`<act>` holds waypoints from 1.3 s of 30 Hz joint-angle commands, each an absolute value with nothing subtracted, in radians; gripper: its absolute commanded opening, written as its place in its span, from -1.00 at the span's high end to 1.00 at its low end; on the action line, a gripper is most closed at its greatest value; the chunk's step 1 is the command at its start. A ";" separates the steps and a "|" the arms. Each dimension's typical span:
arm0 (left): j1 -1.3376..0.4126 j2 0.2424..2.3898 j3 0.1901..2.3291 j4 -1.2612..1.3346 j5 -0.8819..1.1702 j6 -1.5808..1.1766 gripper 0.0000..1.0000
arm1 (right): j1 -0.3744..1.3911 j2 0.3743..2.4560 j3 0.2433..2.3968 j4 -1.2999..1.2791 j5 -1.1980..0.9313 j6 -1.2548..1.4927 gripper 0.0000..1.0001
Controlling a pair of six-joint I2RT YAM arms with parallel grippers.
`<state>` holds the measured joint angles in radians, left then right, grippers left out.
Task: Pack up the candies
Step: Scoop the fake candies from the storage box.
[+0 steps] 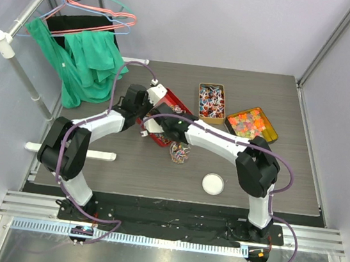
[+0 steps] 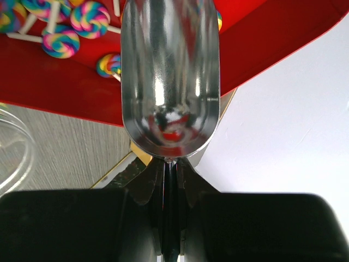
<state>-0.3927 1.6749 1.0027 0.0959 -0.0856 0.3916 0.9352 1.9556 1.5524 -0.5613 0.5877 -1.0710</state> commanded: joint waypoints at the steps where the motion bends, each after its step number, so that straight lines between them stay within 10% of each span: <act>1: -0.397 1.651 1.019 0.206 -0.051 0.338 1.00 | 0.969 1.974 1.531 -0.523 0.583 -1.080 0.98; 39: -0.360 1.661 1.022 0.187 0.038 0.238 1.00 | 1.014 1.927 1.450 -0.632 0.040 -0.856 0.98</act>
<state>-0.3580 1.6817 0.9756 -0.0280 -0.0055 0.2943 0.9699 1.8957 1.4414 -0.5518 0.3012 -0.8757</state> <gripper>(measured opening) 0.036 0.152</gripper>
